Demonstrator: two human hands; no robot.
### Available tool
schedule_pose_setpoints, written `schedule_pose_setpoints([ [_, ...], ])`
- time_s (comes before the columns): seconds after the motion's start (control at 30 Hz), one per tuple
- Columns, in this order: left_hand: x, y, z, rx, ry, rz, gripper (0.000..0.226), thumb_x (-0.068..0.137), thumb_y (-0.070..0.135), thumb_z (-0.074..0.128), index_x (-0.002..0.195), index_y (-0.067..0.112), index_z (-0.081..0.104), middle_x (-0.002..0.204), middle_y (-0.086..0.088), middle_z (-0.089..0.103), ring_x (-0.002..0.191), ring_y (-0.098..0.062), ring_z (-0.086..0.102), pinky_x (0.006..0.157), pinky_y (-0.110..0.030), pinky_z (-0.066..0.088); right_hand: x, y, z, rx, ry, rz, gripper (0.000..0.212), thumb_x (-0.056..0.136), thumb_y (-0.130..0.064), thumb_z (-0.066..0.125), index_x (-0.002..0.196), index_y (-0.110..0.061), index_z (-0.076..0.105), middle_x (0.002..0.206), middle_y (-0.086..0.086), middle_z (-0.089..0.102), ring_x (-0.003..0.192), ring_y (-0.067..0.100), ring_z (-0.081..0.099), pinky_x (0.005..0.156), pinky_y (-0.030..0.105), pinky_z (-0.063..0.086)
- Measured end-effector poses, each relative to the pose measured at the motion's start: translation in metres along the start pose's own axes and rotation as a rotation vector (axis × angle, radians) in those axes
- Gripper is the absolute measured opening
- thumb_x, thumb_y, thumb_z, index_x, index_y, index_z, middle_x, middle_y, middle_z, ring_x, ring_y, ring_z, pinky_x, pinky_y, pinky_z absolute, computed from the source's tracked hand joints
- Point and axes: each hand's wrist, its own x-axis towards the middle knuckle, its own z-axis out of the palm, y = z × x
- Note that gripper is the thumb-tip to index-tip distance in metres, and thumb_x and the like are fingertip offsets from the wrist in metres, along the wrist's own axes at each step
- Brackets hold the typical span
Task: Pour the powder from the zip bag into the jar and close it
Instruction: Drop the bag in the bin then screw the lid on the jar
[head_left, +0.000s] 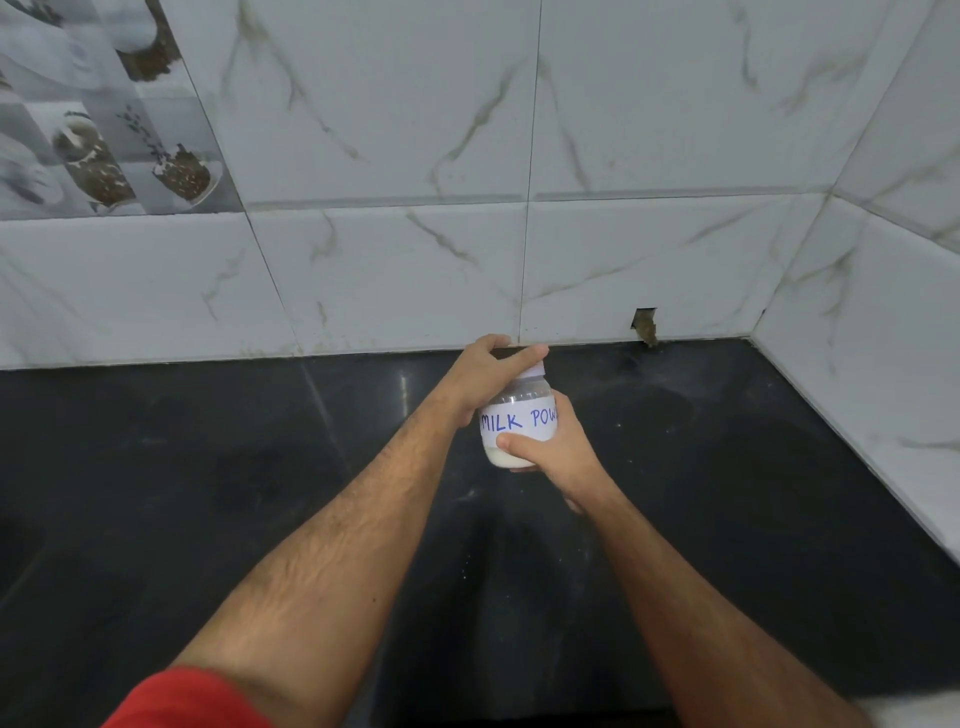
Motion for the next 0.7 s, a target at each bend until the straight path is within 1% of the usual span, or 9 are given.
schedule_pose_setpoints([
  [0.03, -0.001, -0.004, -0.001, -0.076, -0.032, -0.02, 0.074, 0.082, 0.063, 0.066, 0.137, 0.016, 0.05, 0.13, -0.005, 0.062, 0.104, -0.014, 0.066, 0.082, -0.03, 0.055, -0.001, 0.005, -0.001, 0.017, -0.002, 0.004, 0.085, 0.063, -0.022, 0.09, 0.134, -0.024, 0.042, 0.119, -0.001, 0.064, 0.107, 0.018, 0.067, 0.07, 0.027, 0.061],
  [0.1, -0.007, -0.013, -0.004, -0.243, -0.074, -0.078, 0.053, 0.09, 0.069, 0.049, 0.117, 0.024, 0.058, 0.123, -0.006, 0.067, 0.11, -0.019, 0.066, 0.092, -0.035, 0.052, -0.004, 0.012, -0.004, 0.053, -0.001, 0.024, 0.086, 0.064, -0.021, 0.089, 0.136, -0.023, 0.042, 0.122, 0.002, 0.063, 0.109, 0.021, 0.067, 0.071, 0.033, 0.062],
  [0.13, -0.01, -0.02, -0.005, -0.283, -0.072, -0.104, 0.05, 0.092, 0.07, 0.042, 0.11, 0.027, 0.059, 0.118, -0.005, 0.07, 0.112, -0.021, 0.066, 0.097, -0.038, 0.05, -0.005, 0.014, -0.006, 0.063, 0.004, 0.036, 0.087, 0.065, -0.022, 0.089, 0.136, -0.023, 0.04, 0.123, 0.003, 0.062, 0.11, 0.022, 0.066, 0.072, 0.034, 0.062],
  [0.2, -0.015, -0.041, -0.008, -0.26, -0.069, -0.14, 0.06, 0.094, 0.07, 0.037, 0.117, 0.022, 0.064, 0.12, -0.004, 0.072, 0.118, -0.023, 0.064, 0.108, -0.045, 0.043, -0.006, 0.016, -0.011, 0.084, 0.025, 0.045, 0.087, 0.066, -0.021, 0.089, 0.137, -0.023, 0.038, 0.123, 0.003, 0.061, 0.11, 0.021, 0.066, 0.073, 0.03, 0.061],
  [0.3, -0.024, -0.068, -0.01, -0.208, -0.139, -0.155, 0.055, 0.096, 0.063, 0.046, 0.121, 0.02, 0.069, 0.119, -0.002, 0.074, 0.116, -0.023, 0.066, 0.105, -0.046, 0.049, -0.005, 0.019, -0.017, 0.066, 0.052, 0.067, 0.084, 0.073, -0.012, 0.088, 0.136, -0.023, 0.034, 0.125, 0.003, 0.06, 0.112, 0.018, 0.065, 0.077, 0.025, 0.059],
  [0.43, -0.029, -0.08, -0.005, -0.268, -0.179, -0.139, 0.037, 0.097, 0.049, 0.056, 0.116, 0.021, 0.069, 0.113, -0.002, 0.077, 0.103, -0.02, 0.074, 0.088, -0.039, 0.06, -0.007, 0.023, -0.024, -0.005, -0.017, 0.134, 0.087, 0.071, -0.021, 0.089, 0.137, -0.021, 0.032, 0.126, 0.002, 0.06, 0.114, 0.017, 0.064, 0.082, 0.026, 0.058],
  [0.57, -0.027, -0.088, -0.002, -0.243, -0.188, -0.152, 0.034, 0.095, 0.042, 0.063, 0.119, 0.018, 0.068, 0.109, 0.0, 0.078, 0.1, -0.017, 0.075, 0.084, -0.037, 0.06, -0.006, 0.025, -0.041, -0.156, -0.071, 0.186, 0.067, 0.076, -0.019, 0.086, 0.131, -0.018, 0.049, 0.122, 0.002, 0.067, 0.107, 0.013, 0.068, 0.078, 0.021, 0.057],
  [0.63, -0.026, -0.091, 0.002, -0.226, -0.194, -0.159, 0.034, 0.094, 0.04, 0.065, 0.119, 0.018, 0.067, 0.11, -0.001, 0.077, 0.102, -0.017, 0.074, 0.086, -0.038, 0.059, -0.003, 0.024, -0.048, -0.215, -0.107, 0.212, 0.058, 0.076, -0.015, 0.085, 0.126, -0.017, 0.055, 0.116, -0.001, 0.071, 0.102, 0.009, 0.07, 0.077, 0.02, 0.056],
  [0.7, -0.026, -0.093, 0.008, -0.213, -0.193, -0.166, 0.034, 0.094, 0.039, 0.065, 0.12, 0.018, 0.067, 0.113, -0.002, 0.077, 0.105, -0.018, 0.073, 0.091, -0.04, 0.058, 0.0, 0.021, -0.055, -0.281, -0.165, 0.241, 0.047, 0.077, -0.013, 0.084, 0.115, -0.024, 0.059, 0.109, -0.007, 0.072, 0.094, 0.003, 0.072, 0.071, 0.016, 0.056],
])
